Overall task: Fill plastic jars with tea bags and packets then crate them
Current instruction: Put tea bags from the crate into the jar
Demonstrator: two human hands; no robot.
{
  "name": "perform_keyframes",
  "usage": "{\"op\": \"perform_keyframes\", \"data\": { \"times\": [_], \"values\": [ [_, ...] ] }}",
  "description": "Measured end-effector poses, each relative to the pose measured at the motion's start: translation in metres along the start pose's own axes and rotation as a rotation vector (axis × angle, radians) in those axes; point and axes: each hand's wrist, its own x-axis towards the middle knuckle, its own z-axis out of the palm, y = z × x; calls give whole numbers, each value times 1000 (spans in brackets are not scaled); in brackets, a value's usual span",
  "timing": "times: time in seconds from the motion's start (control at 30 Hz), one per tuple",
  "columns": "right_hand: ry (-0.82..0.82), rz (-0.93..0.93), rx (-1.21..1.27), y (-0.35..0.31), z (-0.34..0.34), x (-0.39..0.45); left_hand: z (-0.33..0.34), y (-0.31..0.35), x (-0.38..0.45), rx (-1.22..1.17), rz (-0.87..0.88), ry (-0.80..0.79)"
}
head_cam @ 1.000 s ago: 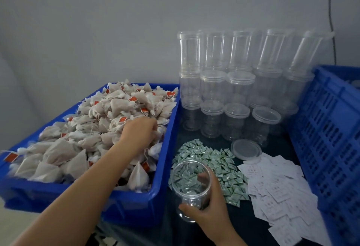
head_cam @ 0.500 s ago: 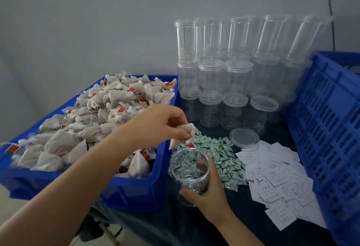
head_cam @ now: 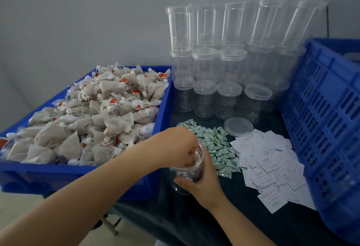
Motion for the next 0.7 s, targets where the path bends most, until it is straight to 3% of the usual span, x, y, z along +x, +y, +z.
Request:
{"op": "perform_keyframes", "data": {
  "times": [0.2,0.37,0.53,0.7],
  "values": [
    [7,30,-6,3,-1,0,15,3,27,-2,83,-319],
    [16,33,21,3,-2,0,18,0,42,-47,124,-402],
    [11,11,-8,1,-1,0,26,2,45,-35,29,-432],
    [-9,8,-51,-4,-1,-1,20,-1,42,-19,162,-630]
  ]
}}
